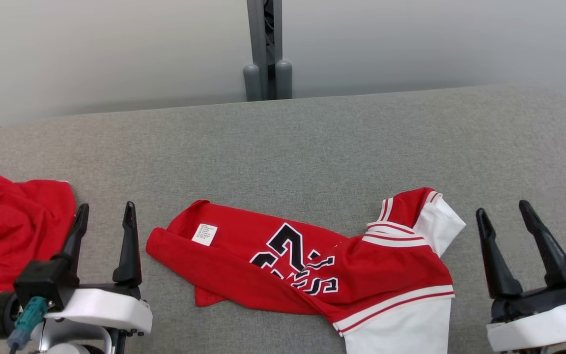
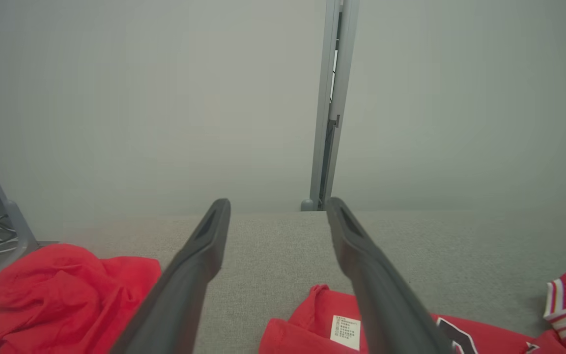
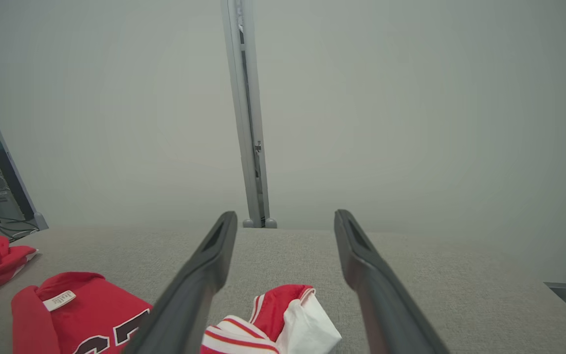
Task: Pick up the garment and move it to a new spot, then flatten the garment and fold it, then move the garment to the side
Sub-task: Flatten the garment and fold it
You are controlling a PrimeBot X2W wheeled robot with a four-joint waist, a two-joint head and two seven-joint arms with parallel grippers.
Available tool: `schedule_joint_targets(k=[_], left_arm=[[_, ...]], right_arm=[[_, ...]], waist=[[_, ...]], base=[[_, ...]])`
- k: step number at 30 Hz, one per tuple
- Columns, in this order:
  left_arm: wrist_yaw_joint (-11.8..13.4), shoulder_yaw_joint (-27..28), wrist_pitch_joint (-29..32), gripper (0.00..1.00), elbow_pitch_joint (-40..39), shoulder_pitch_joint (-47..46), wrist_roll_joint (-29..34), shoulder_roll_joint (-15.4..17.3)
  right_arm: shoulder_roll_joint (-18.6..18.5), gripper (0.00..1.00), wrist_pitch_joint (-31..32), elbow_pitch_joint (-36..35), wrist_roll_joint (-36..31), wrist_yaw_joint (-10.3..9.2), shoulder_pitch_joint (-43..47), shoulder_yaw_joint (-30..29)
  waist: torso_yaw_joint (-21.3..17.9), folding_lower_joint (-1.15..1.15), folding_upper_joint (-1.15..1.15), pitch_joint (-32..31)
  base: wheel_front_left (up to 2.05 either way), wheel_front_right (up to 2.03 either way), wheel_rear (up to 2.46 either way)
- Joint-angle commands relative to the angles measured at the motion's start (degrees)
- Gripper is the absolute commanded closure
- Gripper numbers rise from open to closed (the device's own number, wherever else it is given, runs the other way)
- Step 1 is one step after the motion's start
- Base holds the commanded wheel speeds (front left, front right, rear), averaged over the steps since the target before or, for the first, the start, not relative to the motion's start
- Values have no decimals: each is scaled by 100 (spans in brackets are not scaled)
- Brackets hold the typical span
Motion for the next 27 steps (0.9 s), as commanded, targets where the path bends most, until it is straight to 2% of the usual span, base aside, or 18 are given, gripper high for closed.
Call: schedule_joint_targets(k=[1, 5, 11, 27], left_arm=[[43, -18, -20, 0, 34, 82, 49, 11], [66, -100, -38, 0, 145, 200, 89, 7], [33, -234, -38, 0, 285, 392, 100, 6], [-12, -424, 111, 0, 355, 455, 86, 49]], right_arm=[[28, 0, 66, -65, -104, -1, 79, -21], [266, 0, 324, -133, -387, -1, 282, 3], [395, 0, 441, -95, -457, 0, 483, -130], [454, 0, 528, -90, -352, 0, 572, -246]], waist=[[39, 0, 0, -34], [68, 0, 0, -127], [61, 0, 0, -264], [120, 0, 0, -399]], base=[[0, 0, 0], [0, 0, 0], [0, 0, 0], [0, 0, 0]])
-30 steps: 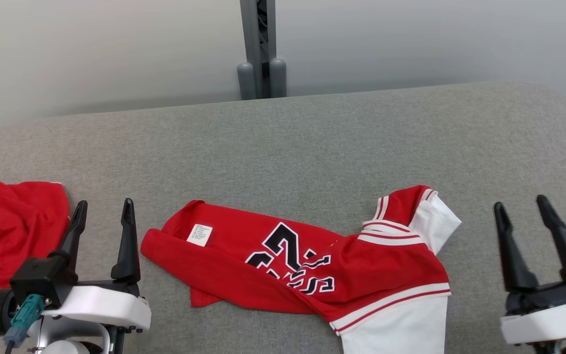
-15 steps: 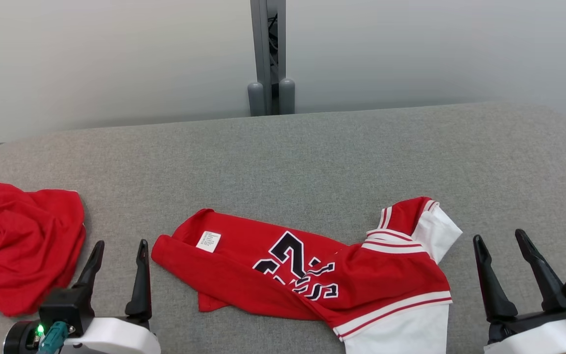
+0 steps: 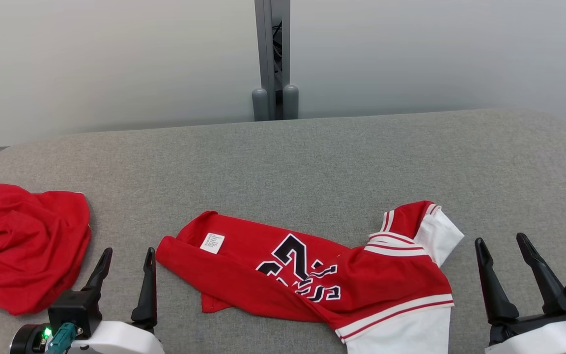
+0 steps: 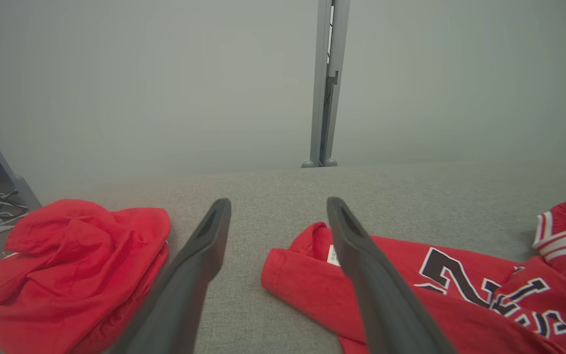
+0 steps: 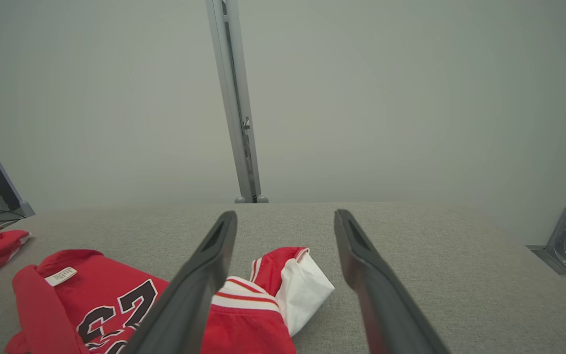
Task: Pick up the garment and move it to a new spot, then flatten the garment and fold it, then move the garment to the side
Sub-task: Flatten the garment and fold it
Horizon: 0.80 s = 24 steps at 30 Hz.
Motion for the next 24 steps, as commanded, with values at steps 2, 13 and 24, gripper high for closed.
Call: schedule_joint_targets(k=[2, 13, 24], left_arm=[[-21, -8, 24, 0, 23, -20, -1, 20], [-188, -82, 218, 0, 127, -444, -46, 59], [-1142, -118, 1786, 0, 1386, -1579, -1085, 151]], right_arm=[[-8, 0, -9, -12, 52, 1, 51, -34], [-9, 0, -28, 22, 122, 1, 4, 6], [-14, 0, -92, 4, 113, 0, -298, 183]], waist=[[6, 0, 0, -5], [1, 0, 0, 62], [-278, 0, 0, 591]], base=[[0, 0, 0], [0, 0, 0], [0, 0, 0]])
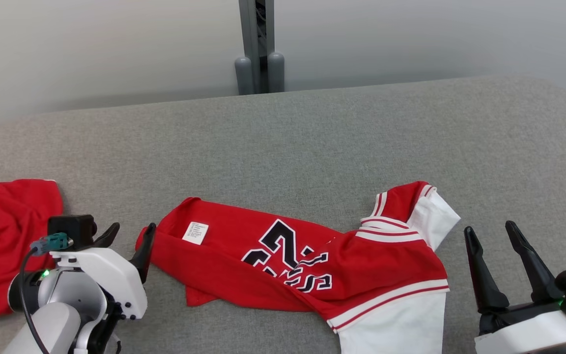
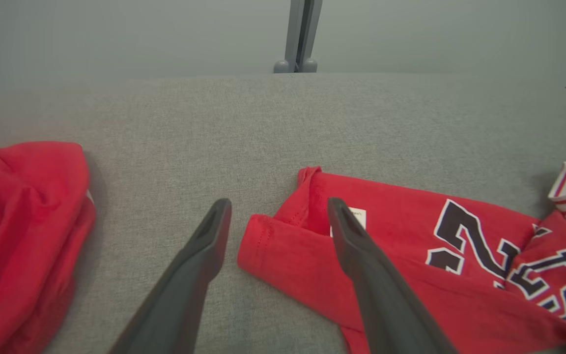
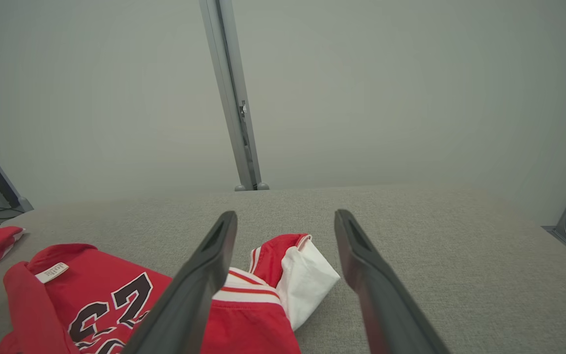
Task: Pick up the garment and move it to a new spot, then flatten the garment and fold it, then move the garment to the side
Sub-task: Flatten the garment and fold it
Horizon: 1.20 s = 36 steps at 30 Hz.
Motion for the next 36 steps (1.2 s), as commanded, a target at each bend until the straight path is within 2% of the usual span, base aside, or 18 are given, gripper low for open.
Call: schedule_joint_targets(k=[1, 8, 16, 17, 18, 19, 20, 29, 36], left_arm=[[-112, 16, 95, 0, 237, -168, -88, 61], [-567, 44, 283, 0, 1130, -468, -416, 55], [-1030, -64, 259, 0, 1761, -694, -547, -50], [-1072, -80, 201, 9, 1782, -732, -511, -39], [-1088, -79, 106, 54, 1792, -752, -464, -37], [-1124, -90, 53, 88, 1824, -754, -450, -51], [-1150, -106, 3, 100, 1855, -755, -434, -62], [-1326, -142, -215, 100, 1851, -787, -413, -17], [-1092, 22, -759, 100, 1318, -633, -247, 96]], right_arm=[[-22, 0, -53, 10, 16, 0, -110, -14], [-24, 0, -161, 138, 73, 0, -238, 42], [-25, 0, -229, 249, 111, 0, -367, 64], [-25, 0, -234, 258, 111, 0, -387, 64], [-25, 0, -237, 270, 116, 0, -400, 61], [-25, 0, -244, 278, 123, 0, -410, 57], [-25, 0, -253, 290, 114, 0, -418, 51], [-25, 0, -272, 323, 155, 0, -409, -30], [-25, 0, -321, 286, 121, 0, -344, -169]], waist=[[-122, 0, 0, 161], [-270, 0, 0, 411], [-296, 0, 0, 499], [-295, 0, 0, 502], [-293, 0, 0, 505], [-289, 0, 0, 506], [-285, 0, 0, 499], [-224, 0, 0, 444], [-94, 0, 0, 307]], base=[[0, 0, 0], [0, 0, 0], [0, 0, 0], [0, 0, 0], [0, 0, 0], [0, 0, 0], [0, 0, 0], [0, 0, 0], [0, 0, 0]])
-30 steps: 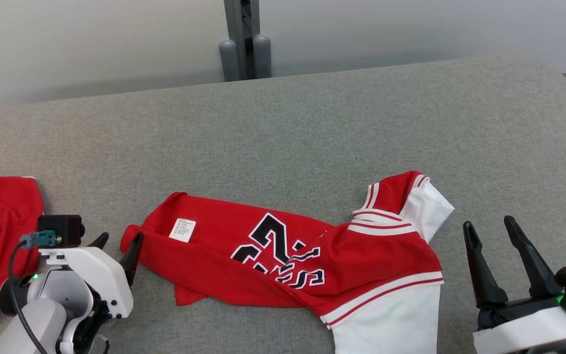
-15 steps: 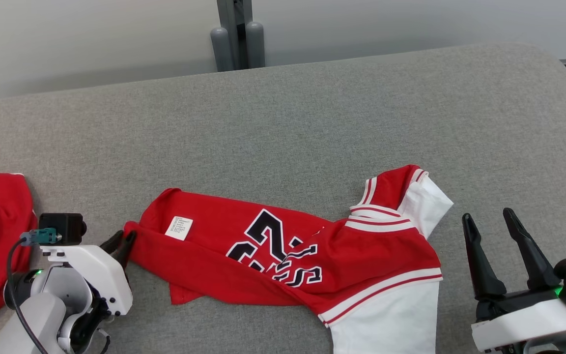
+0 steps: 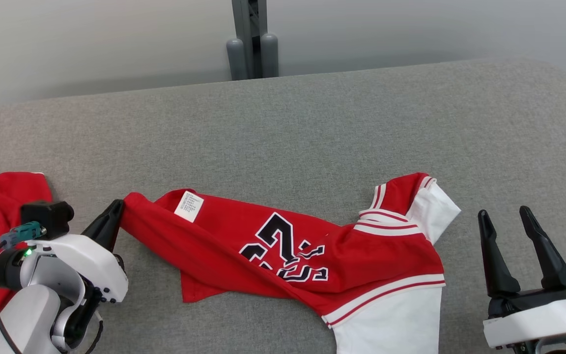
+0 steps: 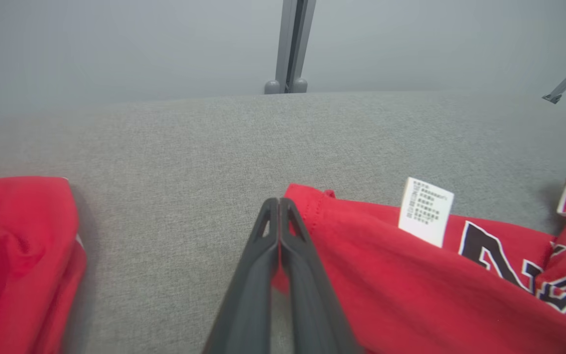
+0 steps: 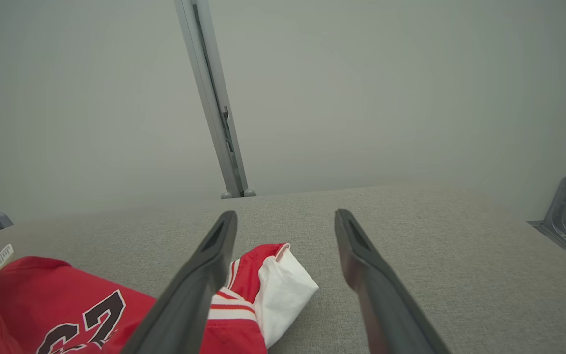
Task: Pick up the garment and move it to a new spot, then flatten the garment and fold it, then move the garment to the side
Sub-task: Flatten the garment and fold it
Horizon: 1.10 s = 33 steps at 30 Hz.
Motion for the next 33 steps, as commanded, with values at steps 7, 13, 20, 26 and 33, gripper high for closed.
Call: schedule_joint_targets(k=[7, 13, 20, 26, 33], left_arm=[[459, 70, -351, 100, -1160, 907, 99, 122], [701, -189, -283, 100, -1614, 1905, 52, 70], [681, -363, -390, 100, -1194, 2241, 42, -48], [837, -181, -765, 0, -794, 2035, 58, -173], [1071, 147, -1300, 0, -1093, 1959, 65, -259]], right_arm=[[-24, 0, -5, -107, -24, 1, 54, -137], [-23, 0, 53, -173, 8, 1, 124, -254], [-23, 0, 165, -204, -55, 1, 89, -291], [-23, 0, 218, -190, -41, 1, 98, -335], [-23, 0, 178, -276, -55, 1, 67, -455]], waist=[[191, 0, 0, -86], [367, 0, 0, -112], [516, 0, 0, -137], [595, 0, 0, -151], [604, 0, 0, -186]], base=[[0, 0, 0], [0, 0, 0], [0, 0, 0], [0, 0, 0], [0, 0, 0]])
